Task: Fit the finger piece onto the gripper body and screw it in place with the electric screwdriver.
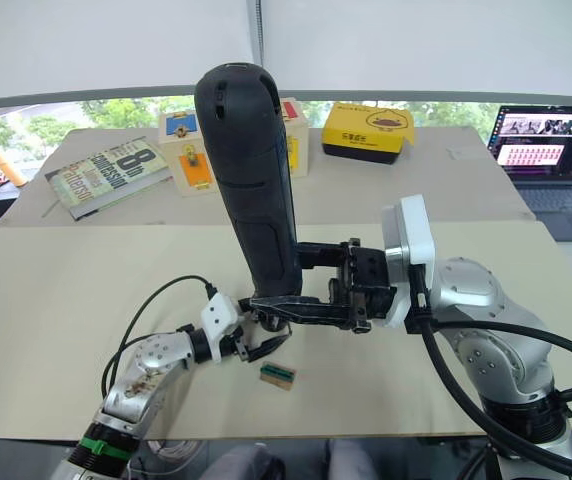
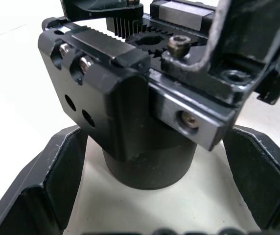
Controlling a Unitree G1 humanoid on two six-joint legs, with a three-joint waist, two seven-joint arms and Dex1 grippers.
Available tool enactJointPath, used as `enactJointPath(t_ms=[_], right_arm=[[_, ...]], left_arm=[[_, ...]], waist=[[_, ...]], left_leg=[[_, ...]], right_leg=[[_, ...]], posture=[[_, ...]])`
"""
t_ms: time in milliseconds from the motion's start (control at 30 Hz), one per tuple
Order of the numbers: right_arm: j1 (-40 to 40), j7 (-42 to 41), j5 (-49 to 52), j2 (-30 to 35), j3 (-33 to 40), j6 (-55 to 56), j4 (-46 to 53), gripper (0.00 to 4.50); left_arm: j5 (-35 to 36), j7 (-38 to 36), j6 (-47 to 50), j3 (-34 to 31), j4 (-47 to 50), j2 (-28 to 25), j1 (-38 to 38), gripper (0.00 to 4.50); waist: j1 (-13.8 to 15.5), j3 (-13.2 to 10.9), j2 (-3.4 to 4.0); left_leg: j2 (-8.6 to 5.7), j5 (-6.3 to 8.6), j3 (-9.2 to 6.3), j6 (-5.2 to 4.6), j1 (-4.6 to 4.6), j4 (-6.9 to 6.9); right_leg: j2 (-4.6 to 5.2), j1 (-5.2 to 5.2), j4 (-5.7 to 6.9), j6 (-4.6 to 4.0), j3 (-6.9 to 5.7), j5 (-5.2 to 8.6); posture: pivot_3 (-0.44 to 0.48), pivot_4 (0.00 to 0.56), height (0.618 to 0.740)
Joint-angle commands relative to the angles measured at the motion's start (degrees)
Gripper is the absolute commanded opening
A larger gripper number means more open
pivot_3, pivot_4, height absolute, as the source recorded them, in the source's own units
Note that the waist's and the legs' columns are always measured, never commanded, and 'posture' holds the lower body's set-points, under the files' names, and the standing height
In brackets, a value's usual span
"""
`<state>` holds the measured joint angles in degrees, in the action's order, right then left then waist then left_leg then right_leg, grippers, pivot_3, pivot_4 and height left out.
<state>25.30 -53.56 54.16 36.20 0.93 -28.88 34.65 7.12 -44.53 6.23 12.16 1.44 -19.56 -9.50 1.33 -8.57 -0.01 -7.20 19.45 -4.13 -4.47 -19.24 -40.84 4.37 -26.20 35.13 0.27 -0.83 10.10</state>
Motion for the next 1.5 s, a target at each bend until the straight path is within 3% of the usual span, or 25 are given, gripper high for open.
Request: enactJointPath(t_ms=[33, 100, 500, 600, 667, 700, 767, 1133, 1500], right_arm=[[1.4, 0.4, 0.6, -0.2, 1.6, 0.9, 1.8, 1.95], [1.3, 0.4, 0.6, -0.1, 1.6, 1.0, 1.9, 1.95], [1.4, 0.7, 0.7, -0.2, 1.4, 0.7, 2.0, 1.95], [1.3, 0.8, 0.7, -0.3, 1.3, 0.7, 2.1, 1.95], [1.1, 0.8, 0.8, -0.2, 1.3, 0.7, 2.2, 1.95], [1.1, 0.8, 0.8, -0.2, 1.3, 0.8, 2.2, 1.95], [0.9, 0.8, 0.7, -0.2, 1.3, 0.8, 2.3, 1.95], [0.2, 1.0, 0.9, -0.3, 1.4, 1.1, 2.7, 1.95], [0.9, 0.9, 0.9, -0.4, 1.2, 0.9, 2.4, 1.95]], left_arm=[[0.0, 0.3, 1.4, -0.8, -3.0, -0.7, -0.5, 3.2], [0.2, -0.4, 0.7, -0.8, -4.3, -1.0, -1.4, 2.26], [2.1, -9.2, -2.9, -0.4, -10.4, -4.1, -6.4, 2.28], [2.1, -8.6, -2.6, -0.9, -10.8, -4.2, -6.4, 2.28], [2.7, -8.1, -1.5, -1.2, -10.2, -3.7, -6.2, 3.31], [3.1, -7.8, -1.3, -1.5, -9.6, -3.5, -5.9, 3.54], [4.1, -7.6, -0.2, -1.8, -8.1, -3.2, -4.8, 4.45], [4.0, -3.3, -3.5, -3.1, -1.2, -2.6, 3.5, 4.45], [2.1, -2.8, -3.2, -0.4, -2.4, -1.4, 1.9, 4.45]], waist=[[0.0, 0.0, 0.0], [0.0, 0.0, 0.0], [-0.1, 0.0, 0.0], [-0.4, 0.0, 0.0], [-0.5, 0.0, 0.0], [-0.5, 0.0, 0.0], [-0.6, 0.0, 0.0], [-0.7, 0.0, 0.0], [0.1, 0.0, 0.0]], left_leg=[[0.0, 0.0, 0.0, 0.0, 0.0, 0.0], [0.0, 0.0, 0.0, 0.0, 0.0, 0.0], [0.0, 0.0, 0.0, 0.0, -0.01, -0.02], [0.0, 0.0, 0.0, 0.0, -0.01, 0.0], [-0.01, 0.0, 0.0, 0.0, -0.01, 0.0], [-0.01, 0.0, 0.0, 0.0, -0.01, -0.01], [0.0, 0.0, 0.0, 0.0, -0.01, 0.0], [0.0, 0.0, 0.0, 0.0, -0.02, 0.06], [-0.02, 0.01, 0.0, -0.01, -0.02, 0.04]], right_leg=[[0.0, 0.0, 0.0, 0.0, 0.0, 0.0], [0.0, 0.0, 0.0, 0.0, -0.01, 0.0], [0.0, -0.01, -0.01, -0.01, -0.03, -0.01], [0.0, -0.02, -0.01, -0.01, -0.03, -0.01], [0.0, -0.02, -0.01, -0.01, -0.02, -0.01], [0.0, -0.02, -0.01, -0.01, -0.02, -0.01], [0.0, -0.02, -0.01, -0.01, -0.02, -0.01], [-0.01, -0.06, -0.05, -0.01, -0.01, -0.01], [0.01, -0.01, -0.06, 0.0, -0.02, -0.01]], posture=[[0.0, 0.15, 0.74], [0.0, 0.15, 0.74], [0.0, 0.15, 0.74], [0.0, 0.15, 0.74], [0.0, 0.15, 0.74], [0.0, 0.15, 0.74], [0.0, 0.15, 0.74], [0.0, 0.15, 0.74], [0.0, 0.15, 0.74]])
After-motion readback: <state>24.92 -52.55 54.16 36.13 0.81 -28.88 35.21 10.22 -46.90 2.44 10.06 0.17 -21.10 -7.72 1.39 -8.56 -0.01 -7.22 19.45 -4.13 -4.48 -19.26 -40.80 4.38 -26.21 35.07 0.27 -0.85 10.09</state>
